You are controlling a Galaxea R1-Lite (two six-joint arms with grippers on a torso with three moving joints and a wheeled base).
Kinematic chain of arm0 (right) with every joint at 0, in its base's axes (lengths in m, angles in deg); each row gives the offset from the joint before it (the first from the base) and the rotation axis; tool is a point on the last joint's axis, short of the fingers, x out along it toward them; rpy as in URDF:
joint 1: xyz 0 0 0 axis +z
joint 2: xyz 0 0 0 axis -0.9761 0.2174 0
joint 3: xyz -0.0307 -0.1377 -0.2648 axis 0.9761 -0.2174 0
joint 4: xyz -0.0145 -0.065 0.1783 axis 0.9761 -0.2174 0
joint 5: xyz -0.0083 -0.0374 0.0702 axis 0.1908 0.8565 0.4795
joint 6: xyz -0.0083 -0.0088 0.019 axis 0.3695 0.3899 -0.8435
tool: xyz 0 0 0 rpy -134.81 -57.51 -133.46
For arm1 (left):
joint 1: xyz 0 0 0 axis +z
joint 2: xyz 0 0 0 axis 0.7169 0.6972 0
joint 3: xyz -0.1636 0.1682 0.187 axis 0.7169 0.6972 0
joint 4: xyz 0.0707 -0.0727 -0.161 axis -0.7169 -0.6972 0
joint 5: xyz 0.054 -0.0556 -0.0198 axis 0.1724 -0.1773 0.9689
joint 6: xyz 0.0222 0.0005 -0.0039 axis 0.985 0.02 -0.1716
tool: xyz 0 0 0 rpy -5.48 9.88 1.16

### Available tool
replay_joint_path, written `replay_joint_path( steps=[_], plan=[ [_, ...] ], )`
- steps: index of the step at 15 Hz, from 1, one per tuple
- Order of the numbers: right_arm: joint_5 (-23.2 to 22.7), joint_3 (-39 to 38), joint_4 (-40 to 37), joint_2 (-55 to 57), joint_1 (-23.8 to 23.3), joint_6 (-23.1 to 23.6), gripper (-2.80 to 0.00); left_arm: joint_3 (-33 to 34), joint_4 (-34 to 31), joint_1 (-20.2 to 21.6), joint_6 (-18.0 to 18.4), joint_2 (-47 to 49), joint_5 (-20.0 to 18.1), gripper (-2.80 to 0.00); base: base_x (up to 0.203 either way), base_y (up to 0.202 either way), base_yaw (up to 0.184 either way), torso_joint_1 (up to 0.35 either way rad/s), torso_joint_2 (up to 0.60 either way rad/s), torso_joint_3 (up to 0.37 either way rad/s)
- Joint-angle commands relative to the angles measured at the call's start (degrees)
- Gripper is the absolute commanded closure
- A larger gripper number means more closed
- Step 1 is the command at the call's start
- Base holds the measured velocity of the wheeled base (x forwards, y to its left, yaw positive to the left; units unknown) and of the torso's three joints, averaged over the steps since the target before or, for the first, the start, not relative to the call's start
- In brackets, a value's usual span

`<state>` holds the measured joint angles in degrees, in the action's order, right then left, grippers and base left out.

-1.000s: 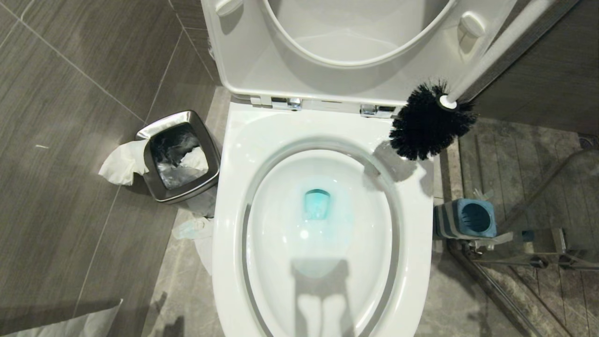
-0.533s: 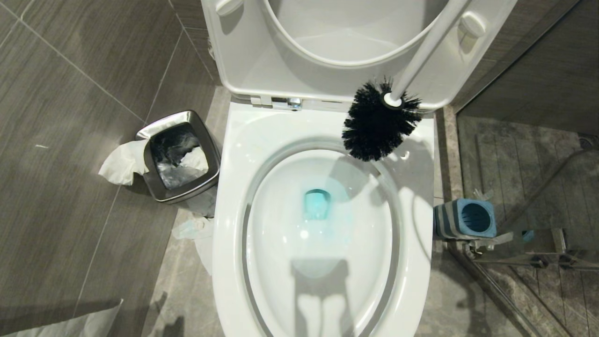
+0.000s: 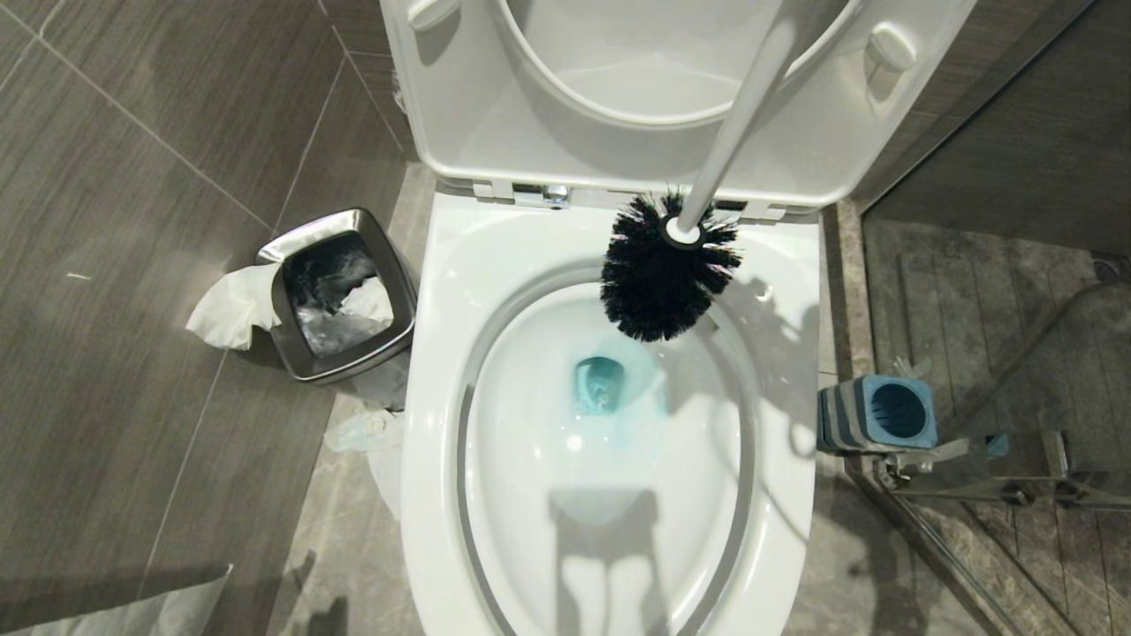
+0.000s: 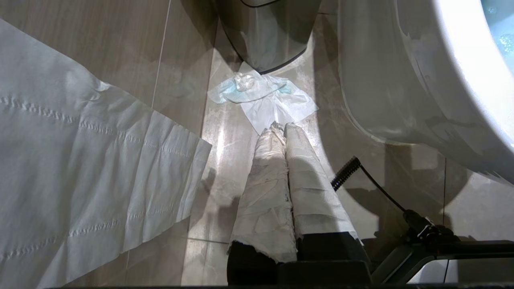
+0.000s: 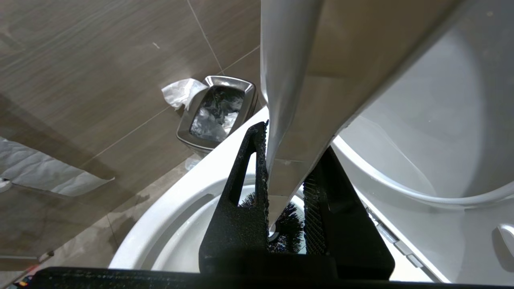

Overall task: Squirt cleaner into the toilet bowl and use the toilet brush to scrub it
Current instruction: Scrub the toilet bowl

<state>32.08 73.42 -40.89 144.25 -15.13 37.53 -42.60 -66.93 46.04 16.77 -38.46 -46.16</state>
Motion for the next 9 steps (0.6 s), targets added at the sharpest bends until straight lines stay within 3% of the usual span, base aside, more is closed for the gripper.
replay_joint_path(
  steps=[1, 9],
  plan=[
    [0.76, -0.06, -0.05, 0.7, 0.35, 0.12, 0.0, 0.0, 0.01, 0.02, 0.0, 0.08, 0.02, 0.0, 0.0, 0.0, 0.0, 0.002, 0.0, 0.075],
    [3.33, -1.26, -0.05, 0.69, 2.08, 0.03, 0.0, 0.01, 0.01, 0.02, 0.0, 0.08, 0.02, 0.0, 0.0, 0.0, 0.0, 0.004, 0.0, 0.184]
  ],
)
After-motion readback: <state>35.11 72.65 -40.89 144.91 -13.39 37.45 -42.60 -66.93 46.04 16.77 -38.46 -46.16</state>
